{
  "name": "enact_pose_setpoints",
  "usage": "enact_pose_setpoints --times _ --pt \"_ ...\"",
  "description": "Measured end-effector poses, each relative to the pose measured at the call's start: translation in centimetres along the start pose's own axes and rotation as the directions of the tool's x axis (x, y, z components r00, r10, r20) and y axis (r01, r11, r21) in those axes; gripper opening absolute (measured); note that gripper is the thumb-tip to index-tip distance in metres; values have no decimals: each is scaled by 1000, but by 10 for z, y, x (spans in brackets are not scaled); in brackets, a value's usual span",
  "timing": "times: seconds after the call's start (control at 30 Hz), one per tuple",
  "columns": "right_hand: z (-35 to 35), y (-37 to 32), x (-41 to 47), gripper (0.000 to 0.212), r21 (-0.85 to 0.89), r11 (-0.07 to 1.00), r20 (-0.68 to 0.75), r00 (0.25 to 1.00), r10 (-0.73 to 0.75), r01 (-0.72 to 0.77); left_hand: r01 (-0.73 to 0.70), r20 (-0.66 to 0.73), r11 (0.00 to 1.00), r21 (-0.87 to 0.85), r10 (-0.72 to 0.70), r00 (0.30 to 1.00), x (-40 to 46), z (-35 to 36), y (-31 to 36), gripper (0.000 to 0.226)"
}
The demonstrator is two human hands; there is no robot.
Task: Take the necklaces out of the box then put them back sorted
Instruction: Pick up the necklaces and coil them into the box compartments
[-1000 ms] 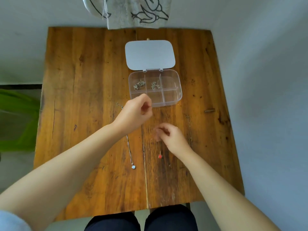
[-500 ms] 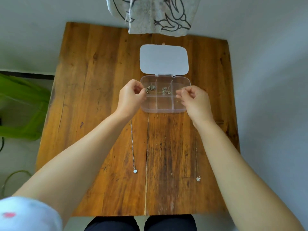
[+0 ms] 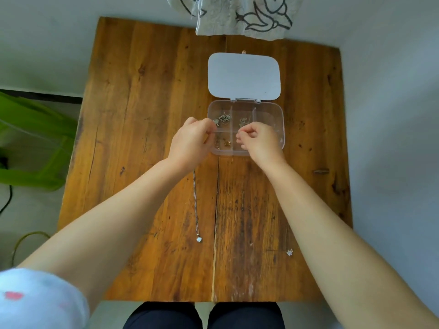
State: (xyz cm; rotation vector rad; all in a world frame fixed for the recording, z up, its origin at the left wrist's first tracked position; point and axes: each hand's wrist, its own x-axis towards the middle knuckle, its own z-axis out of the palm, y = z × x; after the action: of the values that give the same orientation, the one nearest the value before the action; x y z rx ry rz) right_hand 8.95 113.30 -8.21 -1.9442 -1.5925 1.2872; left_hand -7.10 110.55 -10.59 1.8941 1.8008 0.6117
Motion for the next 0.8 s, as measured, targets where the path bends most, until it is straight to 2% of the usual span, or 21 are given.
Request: enact_pose_setpoints --times 0.13,0.23,0.33,0.4,0.47,0.53,0.63,0.73,0.8 --pt "-49 29 -25 16 143 986 -123 987 103 -85 -116 26 993 2 116 993 1 -3 17 9" --pt "-80 71 -52 13 156 967 -173 958 229 -203 -247 111 968 -35 249 962 -4 14 51 10" --pt "-88 117 -79 11 44 938 -125 930 346 -343 -384 296 917 -108 398 868 -10 50 85 15" --pt "-83 140 -94 12 -36 920 -89 918 386 -391 -424 403 897 -121 435 805 -12 78 102 20" --pt "-73 153 -106 16 -81 914 -76 917 392 -398 -429 471 903 -32 392 790 -10 102 114 31" --pt "-62 157 -116 21 -103 922 -98 927 363 -372 -390 532 910 139 263 805 -5 118 121 41" --pt "-46 157 -127 27 -200 938 -161 954 255 -284 -422 556 853 307 199 807 3 130 127 37" --pt "-38 158 -128 30 -243 941 -183 963 196 -237 -494 603 797 346 214 768 6 132 134 31" --pt "-39 159 -124 34 -220 947 -201 960 192 -236 -486 644 821 299 202 738 8 129 135 27"
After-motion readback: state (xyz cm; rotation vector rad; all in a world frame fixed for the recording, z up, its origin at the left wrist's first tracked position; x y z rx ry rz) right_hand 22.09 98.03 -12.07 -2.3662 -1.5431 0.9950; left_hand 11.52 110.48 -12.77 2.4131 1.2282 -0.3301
